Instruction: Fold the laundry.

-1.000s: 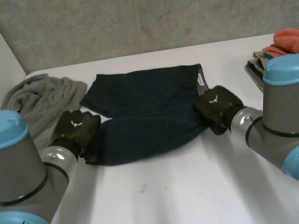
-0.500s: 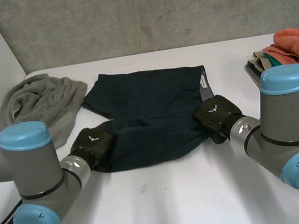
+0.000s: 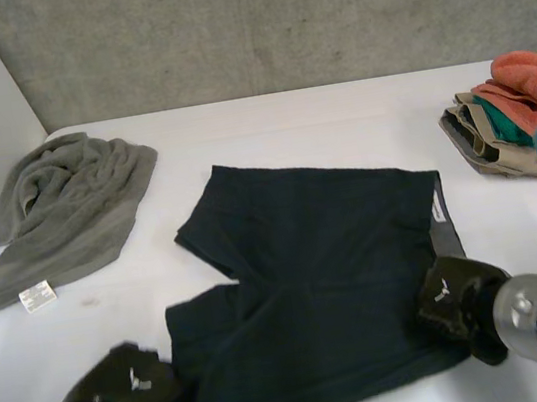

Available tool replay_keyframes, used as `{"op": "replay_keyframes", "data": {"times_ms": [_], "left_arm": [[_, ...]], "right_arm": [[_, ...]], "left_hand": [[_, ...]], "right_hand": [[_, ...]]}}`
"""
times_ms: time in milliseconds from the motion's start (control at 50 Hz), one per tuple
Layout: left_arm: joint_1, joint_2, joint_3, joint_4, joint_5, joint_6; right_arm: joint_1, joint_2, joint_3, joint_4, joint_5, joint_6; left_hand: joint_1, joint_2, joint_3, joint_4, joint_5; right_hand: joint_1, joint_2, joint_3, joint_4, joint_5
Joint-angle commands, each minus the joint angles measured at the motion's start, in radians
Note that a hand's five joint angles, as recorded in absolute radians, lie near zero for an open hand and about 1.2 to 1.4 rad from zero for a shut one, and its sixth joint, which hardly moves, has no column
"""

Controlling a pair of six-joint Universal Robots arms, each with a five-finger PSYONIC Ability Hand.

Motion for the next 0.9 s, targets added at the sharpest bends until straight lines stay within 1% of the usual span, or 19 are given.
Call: {"op": "replay_keyframes", "data": {"times_ms": [20,80,120,140,200,220,260,280,380,440,540,600,620,660,700,720,800,840,900], "left_arm": [[-0.006,0.025,0.055,0.064,0.0,0.056],[-0.008,-0.06,0.14,0.247,-0.003,0.039],[-0.012,-0.111,0.178,0.351,-0.009,0.025],[-0.026,-0.168,0.227,0.453,-0.011,0.007],[-0.035,-0.258,0.308,0.601,-0.012,-0.023],[-0.037,-0.333,0.368,0.688,-0.014,-0.035],[-0.041,-0.413,0.44,0.759,-0.017,-0.046],[-0.044,-0.488,0.513,0.814,-0.026,-0.049],[-0.054,-0.711,0.768,0.862,-0.083,-0.05],[-0.06,-0.862,0.957,0.864,-0.104,-0.044],[-0.057,-1.056,1.221,0.876,-0.107,-0.047],[-0.063,-1.171,1.379,0.875,-0.109,-0.049],[-0.064,-1.194,1.411,0.873,-0.109,-0.052],[-0.077,-1.246,1.468,0.878,-0.101,-0.069],[-0.084,-1.254,1.479,0.881,-0.096,-0.096],[-0.095,-1.251,1.482,0.887,-0.098,-0.13],[-0.136,-1.23,1.458,0.892,-0.103,-0.214],[-0.149,-1.189,1.427,0.889,-0.106,-0.24],[-0.15,-1.061,1.312,0.89,-0.107,-0.288]], "right_arm": [[0.001,-0.044,0.007,0.0,-0.016,-0.01],[0.001,-0.033,-0.045,-0.03,-0.016,0.007],[0.001,-0.007,-0.093,-0.099,-0.013,0.045],[0.002,0.014,-0.109,-0.13,-0.008,0.065],[0.005,0.118,-0.186,-0.251,0.021,0.145],[0.005,0.138,-0.208,-0.277,0.028,0.161],[0.005,0.174,-0.244,-0.323,0.048,0.185],[0.01,0.212,-0.284,-0.375,0.08,0.196],[0.016,0.31,-0.379,-0.541,0.122,0.187],[0.014,0.422,-0.462,-0.679,0.124,0.179],[0.005,0.609,-0.615,-0.88,0.14,0.156],[0.005,0.686,-0.679,-0.935,0.147,0.142],[0.004,0.733,-0.718,-0.951,0.15,0.132],[0.001,0.778,-0.755,-0.952,0.159,0.122],[0.002,0.818,-0.797,-0.952,0.195,0.112],[0.004,0.824,-0.804,-0.952,0.212,0.11],[0.01,0.766,-0.785,-0.942,0.262,0.144],[0.005,0.717,-0.746,-0.935,0.26,0.182],[-0.001,0.579,-0.648,-0.884,0.216,0.294]], "left_hand": [[0.245,0.2,0.208,0.199,0.235],[0.245,0.2,0.208,0.199,0.235],[0.245,0.2,0.208,0.199,0.235],[0.245,0.2,0.208,0.199,0.235],[0.245,0.2,0.208,0.199,0.235],[0.245,0.2,0.208,0.199,0.235],[0.245,0.2,0.208,0.199,0.235],[0.245,0.2,0.208,0.199,0.235],[0.245,0.2,0.208,0.199,0.235],[0.245,0.2,0.208,0.199,0.235],[0.245,0.2,0.208,0.199,0.235],[0.245,0.2,0.208,0.199,0.235],[0.245,0.2,0.208,0.199,0.235],[0.228,0.183,0.191,0.182,0.218],[-0.538,-0.582,-0.574,-0.584,-0.548],[-0.977,-1.022,-1.014,-1.023,-0.987],[-0.977,-1.022,-1.014,-1.023,-0.987],[-0.977,-1.022,-1.014,-1.023,-0.987],[-0.977,-1.022,-1.014,-1.023,-0.987]], "right_hand": [[0.284,0.219,0.202,0.198,0.227],[0.284,0.219,0.202,0.198,0.227],[0.284,0.219,0.202,0.198,0.227],[0.284,0.219,0.202,0.198,0.227],[0.284,0.219,0.202,0.198,0.227],[0.284,0.219,0.202,0.198,0.227],[0.284,0.219,0.202,0.198,0.227],[0.284,0.219,0.202,0.198,0.227],[0.284,0.219,0.202,0.198,0.227],[0.284,0.219,0.202,0.198,0.227],[0.284,0.219,0.202,0.198,0.227],[0.284,0.219,0.202,0.198,0.227],[0.143,0.078,0.061,0.057,0.085],[-0.329,-0.393,-0.411,-0.414,-0.386],[-0.938,-1.002,-1.02,-1.023,-0.995],[-0.938,-1.002,-1.02,-1.023,-0.995],[-0.938,-1.002,-1.02,-1.023,-0.995],[-0.938,-1.002,-1.02,-1.023,-0.995],[-0.938,-1.002,-1.02,-1.023,-0.995]]}}
